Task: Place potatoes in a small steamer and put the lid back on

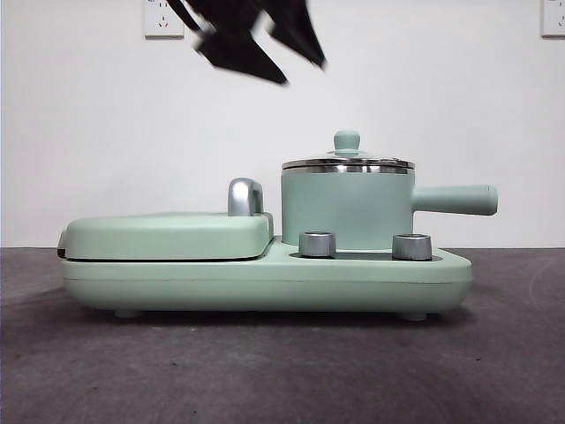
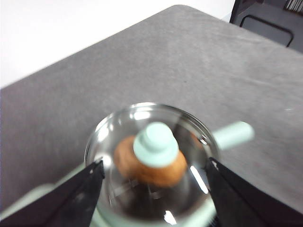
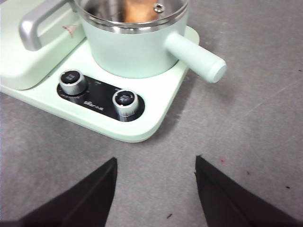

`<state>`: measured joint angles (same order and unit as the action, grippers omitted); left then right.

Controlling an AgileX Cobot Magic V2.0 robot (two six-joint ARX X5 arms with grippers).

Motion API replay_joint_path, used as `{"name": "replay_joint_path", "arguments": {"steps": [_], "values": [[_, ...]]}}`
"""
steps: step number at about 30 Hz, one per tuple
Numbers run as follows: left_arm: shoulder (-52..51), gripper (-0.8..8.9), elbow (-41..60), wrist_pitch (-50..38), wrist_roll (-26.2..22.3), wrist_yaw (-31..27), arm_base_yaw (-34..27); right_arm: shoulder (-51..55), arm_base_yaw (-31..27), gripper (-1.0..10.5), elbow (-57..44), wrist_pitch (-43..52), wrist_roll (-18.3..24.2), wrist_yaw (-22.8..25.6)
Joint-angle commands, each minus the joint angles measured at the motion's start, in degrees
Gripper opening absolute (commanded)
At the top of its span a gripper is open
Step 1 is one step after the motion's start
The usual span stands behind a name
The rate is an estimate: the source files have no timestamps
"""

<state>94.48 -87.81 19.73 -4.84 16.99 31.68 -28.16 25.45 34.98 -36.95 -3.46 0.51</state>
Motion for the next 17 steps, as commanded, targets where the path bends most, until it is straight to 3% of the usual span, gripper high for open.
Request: {"name": "replay_joint_path", "arguments": {"steps": [1,11,17], "values": [[-2.16,3.42,-0.72,5.70,2.23,1.81,-1.01,-0.31,0.31,3.0,0.26,2.03,-0.22,-1.81],[-18.32,3.42,14.82,8.52,4.70,2.54,-4.09,-10.16,0.31,3.0,0.37,15.41,-0.15,-9.68],[-30.47,3.42,29.27,5.07,9.79,1.86,-4.31,-17.55,0.37,3.0,1.73,20.76,-0.15,-12.17]]}}
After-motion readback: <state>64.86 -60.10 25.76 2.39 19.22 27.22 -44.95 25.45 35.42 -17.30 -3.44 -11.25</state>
